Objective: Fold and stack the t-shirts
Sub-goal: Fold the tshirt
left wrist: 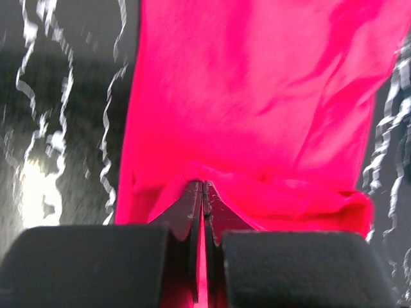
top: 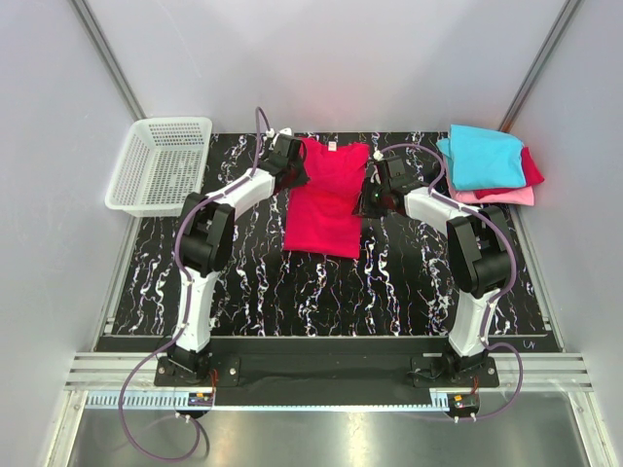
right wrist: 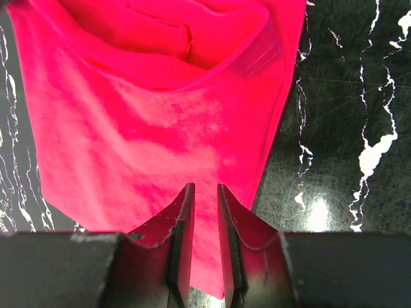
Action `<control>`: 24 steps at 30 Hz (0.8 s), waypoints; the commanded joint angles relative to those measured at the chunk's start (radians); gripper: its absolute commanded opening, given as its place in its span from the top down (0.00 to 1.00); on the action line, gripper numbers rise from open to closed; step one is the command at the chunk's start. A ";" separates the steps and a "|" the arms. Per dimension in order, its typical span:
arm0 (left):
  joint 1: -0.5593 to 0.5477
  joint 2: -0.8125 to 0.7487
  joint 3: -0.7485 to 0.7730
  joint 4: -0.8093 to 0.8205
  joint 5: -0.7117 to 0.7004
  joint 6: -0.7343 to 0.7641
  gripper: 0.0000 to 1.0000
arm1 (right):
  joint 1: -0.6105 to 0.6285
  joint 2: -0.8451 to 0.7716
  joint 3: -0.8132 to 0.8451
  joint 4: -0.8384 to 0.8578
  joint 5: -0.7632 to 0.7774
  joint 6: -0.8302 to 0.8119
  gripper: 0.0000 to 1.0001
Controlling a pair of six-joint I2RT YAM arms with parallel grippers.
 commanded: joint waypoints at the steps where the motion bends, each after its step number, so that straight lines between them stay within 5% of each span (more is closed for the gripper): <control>1: -0.011 -0.043 0.003 0.182 -0.044 0.044 0.95 | 0.009 -0.031 0.006 0.017 -0.008 -0.009 0.73; 7: -0.018 -0.032 0.014 0.196 -0.150 0.074 0.34 | 0.009 -0.038 -0.013 0.020 -0.014 -0.003 0.73; 12: -0.023 -0.108 -0.104 0.230 -0.259 0.063 0.29 | 0.010 -0.061 -0.036 0.020 0.005 0.004 0.73; 17: -0.024 -0.219 -0.191 0.225 -0.198 0.063 0.28 | 0.009 -0.116 -0.080 0.019 0.033 0.023 0.70; 18: -0.026 -0.236 -0.217 0.215 -0.178 0.061 0.28 | 0.009 -0.128 -0.093 0.019 0.044 0.030 0.65; 19: -0.029 -0.254 -0.233 0.192 -0.177 0.054 0.28 | 0.009 -0.142 -0.118 0.019 0.055 0.039 0.48; 24: -0.034 -0.381 -0.363 0.118 -0.187 0.009 0.28 | 0.009 -0.205 -0.203 0.025 0.044 0.060 0.34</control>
